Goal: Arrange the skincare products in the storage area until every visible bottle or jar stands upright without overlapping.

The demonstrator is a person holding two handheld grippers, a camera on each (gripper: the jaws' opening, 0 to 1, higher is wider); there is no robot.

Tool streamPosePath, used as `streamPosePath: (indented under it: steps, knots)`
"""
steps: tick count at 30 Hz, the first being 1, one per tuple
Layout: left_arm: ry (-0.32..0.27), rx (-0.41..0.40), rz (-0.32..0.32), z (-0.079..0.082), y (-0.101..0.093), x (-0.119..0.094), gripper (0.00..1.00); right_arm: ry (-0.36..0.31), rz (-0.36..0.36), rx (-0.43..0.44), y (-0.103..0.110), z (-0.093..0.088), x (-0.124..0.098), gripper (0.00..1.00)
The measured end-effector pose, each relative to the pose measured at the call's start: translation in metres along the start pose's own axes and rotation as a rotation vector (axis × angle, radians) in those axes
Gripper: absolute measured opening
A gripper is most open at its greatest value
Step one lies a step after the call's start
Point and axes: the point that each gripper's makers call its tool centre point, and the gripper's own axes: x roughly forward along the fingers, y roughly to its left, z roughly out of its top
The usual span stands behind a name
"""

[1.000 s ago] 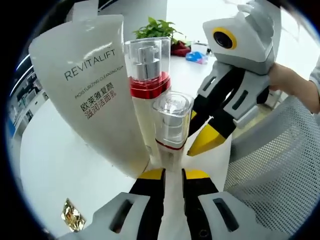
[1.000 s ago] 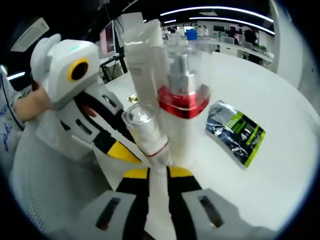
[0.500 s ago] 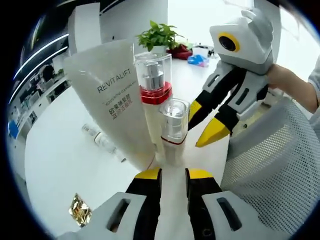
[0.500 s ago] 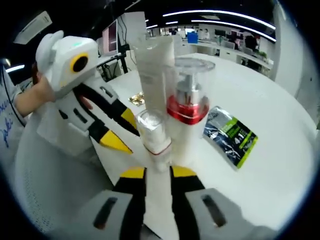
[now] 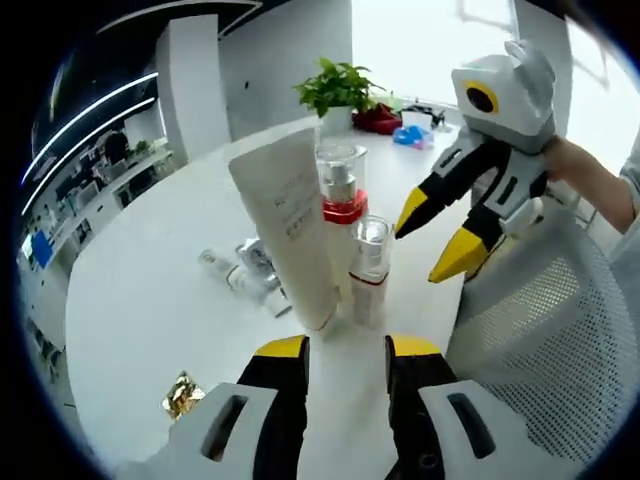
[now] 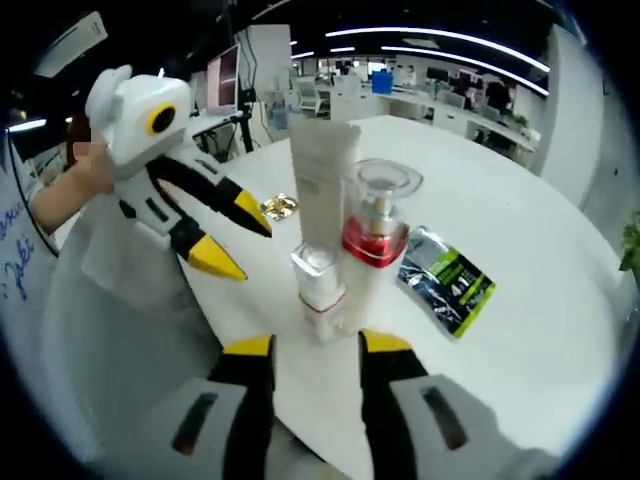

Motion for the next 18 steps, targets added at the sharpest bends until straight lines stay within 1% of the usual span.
streamPosePath:
  steps: [2, 7, 9, 11, 14, 18]
  knots:
    - [-0.007, 0.003, 0.009, -0.001, 0.003, -0.006, 0.3, -0.006, -0.008, -0.005, 0.0, 0.003, -0.002, 0.36]
    - [0.003, 0.004, 0.033, -0.006, 0.01, -0.018, 0.36, -0.01, -0.018, -0.015, 0.003, 0.007, -0.006, 0.41]
    - [0.002, -0.006, 0.044, -0.008, 0.013, -0.024, 0.37, -0.02, -0.031, -0.021, 0.002, 0.009, -0.007, 0.41]
    - [0.001, -0.011, 0.057, -0.009, 0.017, -0.03, 0.39, -0.026, -0.038, -0.014, 0.001, 0.011, -0.009, 0.44]
    - [-0.003, -0.023, 0.085, -0.012, 0.027, -0.039, 0.41, -0.03, -0.052, -0.022, 0.001, 0.014, -0.013, 0.48]
    - [-0.004, -0.035, 0.116, -0.015, 0.035, -0.052, 0.46, -0.048, -0.063, -0.021, 0.001, 0.018, -0.016, 0.52]
